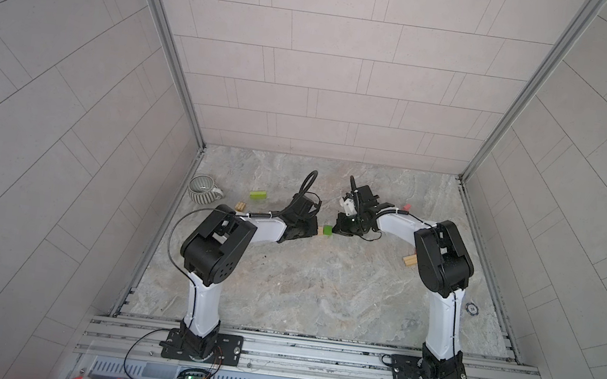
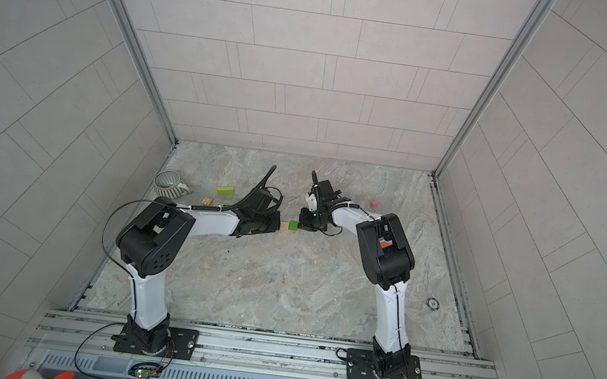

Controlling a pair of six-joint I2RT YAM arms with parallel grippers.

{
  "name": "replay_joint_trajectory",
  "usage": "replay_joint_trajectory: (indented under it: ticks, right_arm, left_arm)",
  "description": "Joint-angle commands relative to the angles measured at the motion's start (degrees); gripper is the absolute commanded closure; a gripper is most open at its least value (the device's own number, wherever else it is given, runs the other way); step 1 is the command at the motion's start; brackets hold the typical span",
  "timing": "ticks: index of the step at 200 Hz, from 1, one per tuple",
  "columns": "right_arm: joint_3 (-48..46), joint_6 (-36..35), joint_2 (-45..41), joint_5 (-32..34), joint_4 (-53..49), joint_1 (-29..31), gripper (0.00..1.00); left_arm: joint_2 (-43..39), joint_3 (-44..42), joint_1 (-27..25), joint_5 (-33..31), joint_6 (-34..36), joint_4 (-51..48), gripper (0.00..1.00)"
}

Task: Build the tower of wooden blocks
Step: 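Set the green cube by the wood cube, open right gripper while left arm swings in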

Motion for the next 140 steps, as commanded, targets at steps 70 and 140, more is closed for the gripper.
replay_joint_trajectory:
  ticks: [70,140]
  right_arm:
    - [0.4,-1.2,-1.9,1.8,-2.4,-0.4,0.94]
    - [-4.5,-1.0,-12.8,4.1,-3.0,-1.3,0.83]
  left_arm:
    - [-3.4,1.5,-0.2,-5.1,0.9,-3.7,1.00]
    - [-16.2,4.6,0.7,-17.1,2.5,-21.3,0.55]
